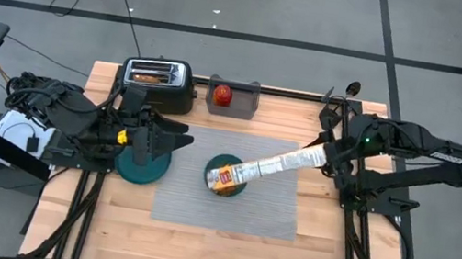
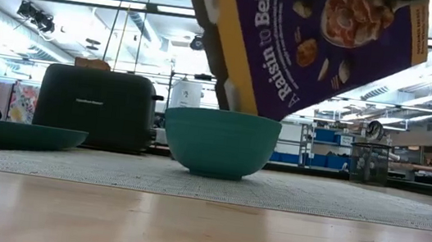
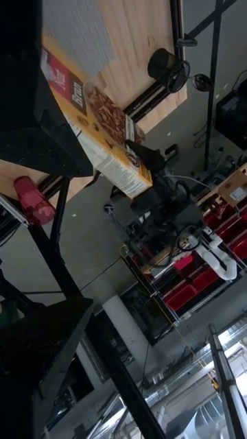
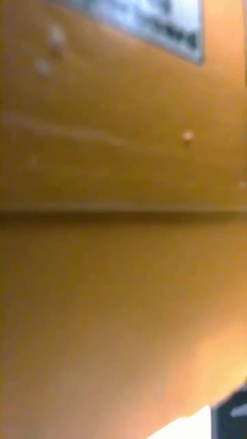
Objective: Arrange a breakfast setting
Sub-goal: Pour the cereal on the green bowl
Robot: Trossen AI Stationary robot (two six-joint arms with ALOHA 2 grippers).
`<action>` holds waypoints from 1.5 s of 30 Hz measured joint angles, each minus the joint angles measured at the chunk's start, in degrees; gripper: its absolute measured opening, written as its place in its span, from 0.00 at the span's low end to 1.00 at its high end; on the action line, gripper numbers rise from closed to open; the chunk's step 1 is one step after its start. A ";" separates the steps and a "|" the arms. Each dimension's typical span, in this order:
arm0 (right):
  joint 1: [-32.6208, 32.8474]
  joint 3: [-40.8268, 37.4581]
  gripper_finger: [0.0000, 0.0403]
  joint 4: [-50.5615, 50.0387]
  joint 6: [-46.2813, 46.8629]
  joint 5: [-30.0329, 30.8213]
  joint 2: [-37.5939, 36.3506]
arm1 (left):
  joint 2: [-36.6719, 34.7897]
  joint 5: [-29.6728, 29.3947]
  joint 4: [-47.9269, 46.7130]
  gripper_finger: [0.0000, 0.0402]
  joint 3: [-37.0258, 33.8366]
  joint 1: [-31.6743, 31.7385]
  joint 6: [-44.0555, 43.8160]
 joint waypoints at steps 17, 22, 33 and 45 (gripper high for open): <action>0.00 0.00 0.51 1.16 10.53 -0.86 0.36 | 0.00 0.00 0.78 0.76 0.00 -0.17 0.60; -0.07 0.00 0.51 -0.14 21.59 -0.73 -0.43 | 0.00 0.01 1.53 0.76 0.00 -0.15 1.74; -0.22 -3.12 0.51 1.52 35.79 2.33 -8.16 | -0.02 -0.85 4.60 0.76 0.00 1.16 8.93; -0.22 -14.08 0.51 8.41 51.13 4.53 -19.00 | -0.04 -1.39 28.40 0.76 0.00 6.15 37.32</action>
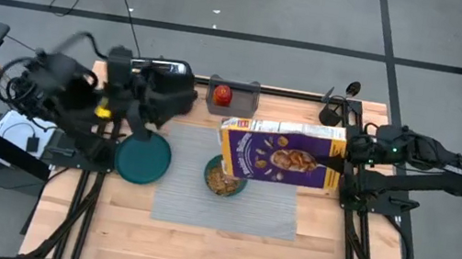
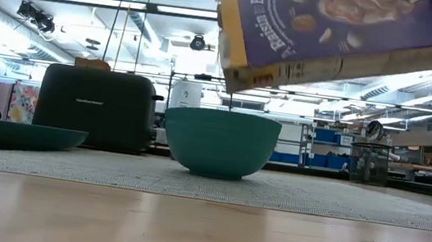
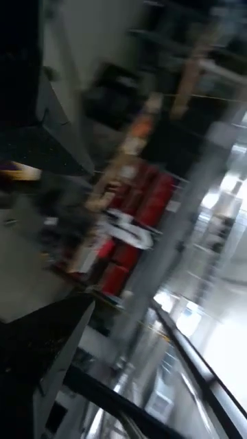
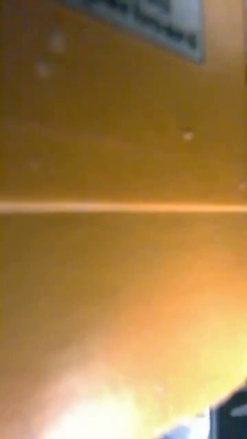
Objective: Arrange a breakfast setting
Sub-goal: Pour the cereal on the green bowl
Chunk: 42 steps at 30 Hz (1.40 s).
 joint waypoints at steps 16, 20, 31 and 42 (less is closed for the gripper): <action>0.00 -0.67 0.51 10.08 19.54 -4.68 -10.03 | -0.04 0.01 14.65 0.76 0.00 0.19 19.79; 0.00 -0.67 0.51 20.83 25.46 -2.75 -12.06 | -0.04 -0.02 14.71 0.76 0.00 0.19 18.26; 0.02 -0.63 0.51 46.69 21.80 2.27 -9.13 | 1.46 -0.14 9.09 0.76 0.01 0.77 26.87; 0.00 -0.61 0.51 80.82 1.34 3.19 5.87 | 11.19 10.06 23.60 0.76 -8.63 8.23 26.37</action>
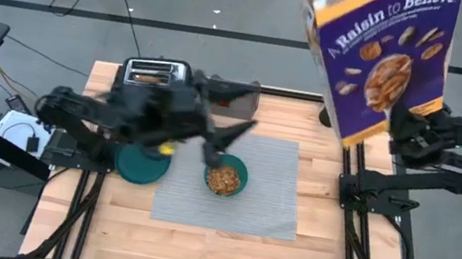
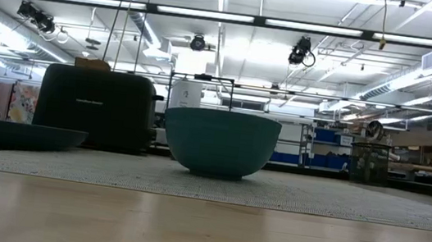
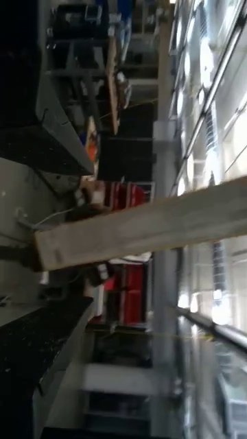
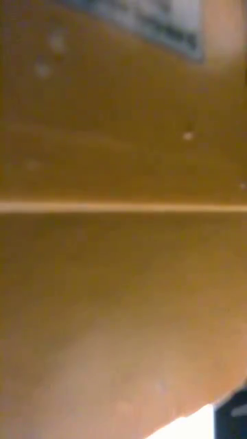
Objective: Arrange a breakfast setting
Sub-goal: Pour the cereal on the green bowl
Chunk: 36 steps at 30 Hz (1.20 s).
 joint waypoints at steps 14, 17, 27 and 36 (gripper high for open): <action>0.04 -0.02 0.51 16.58 -11.82 -4.21 16.19 | 5.01 16.77 0.44 0.78 0.13 9.61 -12.26; 0.04 -0.02 0.51 19.14 -12.24 -4.62 17.91 | 5.01 17.06 0.45 0.78 0.13 10.90 -12.72; -0.27 0.00 0.51 20.04 -18.08 -4.93 22.01 | 5.01 17.76 1.18 0.78 0.15 13.77 -10.87; -0.47 0.05 0.58 18.21 -22.79 -2.76 23.47 | 4.79 18.08 4.26 0.60 0.19 14.21 -7.84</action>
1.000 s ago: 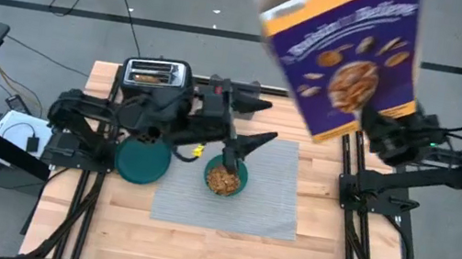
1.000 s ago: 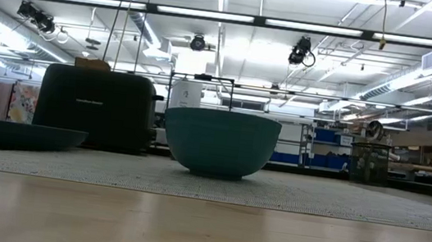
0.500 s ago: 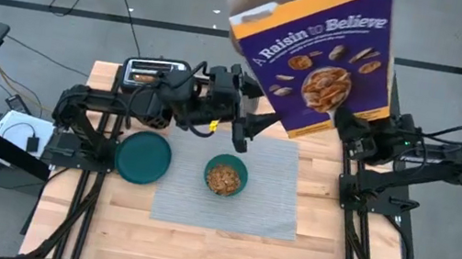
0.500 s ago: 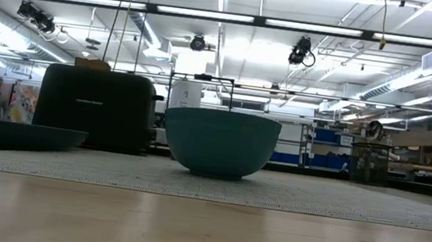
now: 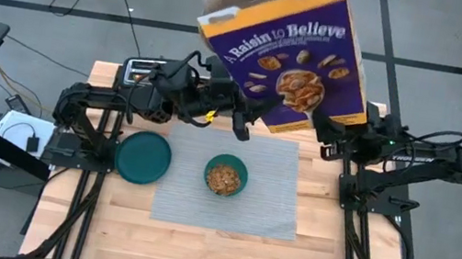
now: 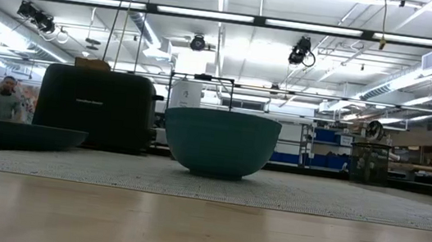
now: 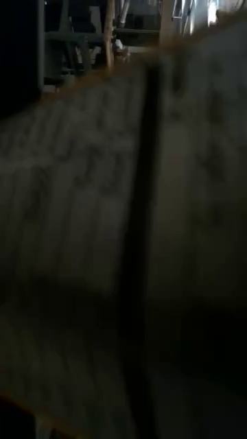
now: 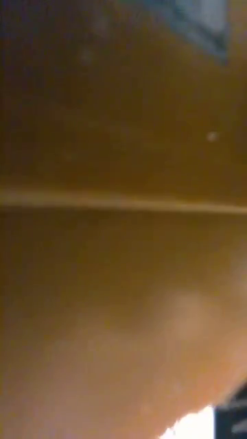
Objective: Arrange a breakfast setting
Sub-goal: Pour the cereal on the green bowl
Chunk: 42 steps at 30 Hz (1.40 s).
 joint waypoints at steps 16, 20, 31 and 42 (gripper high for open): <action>-0.82 -0.05 0.96 -29.82 -10.10 5.51 -15.20 | -18.32 0.16 -41.38 0.33 0.00 -5.62 5.47; 0.59 -0.05 0.94 -30.17 -10.60 11.06 -16.93 | -20.86 0.46 -51.25 0.29 -0.01 -12.22 3.55; 14.64 2.43 0.93 -27.14 -11.60 33.16 -8.45 | -26.60 0.77 -45.45 0.09 -22.92 -24.90 -2.66; 25.18 15.15 0.93 -26.74 -18.26 51.15 3.97 | -38.08 1.87 -13.40 0.09 -60.58 -31.86 -8.25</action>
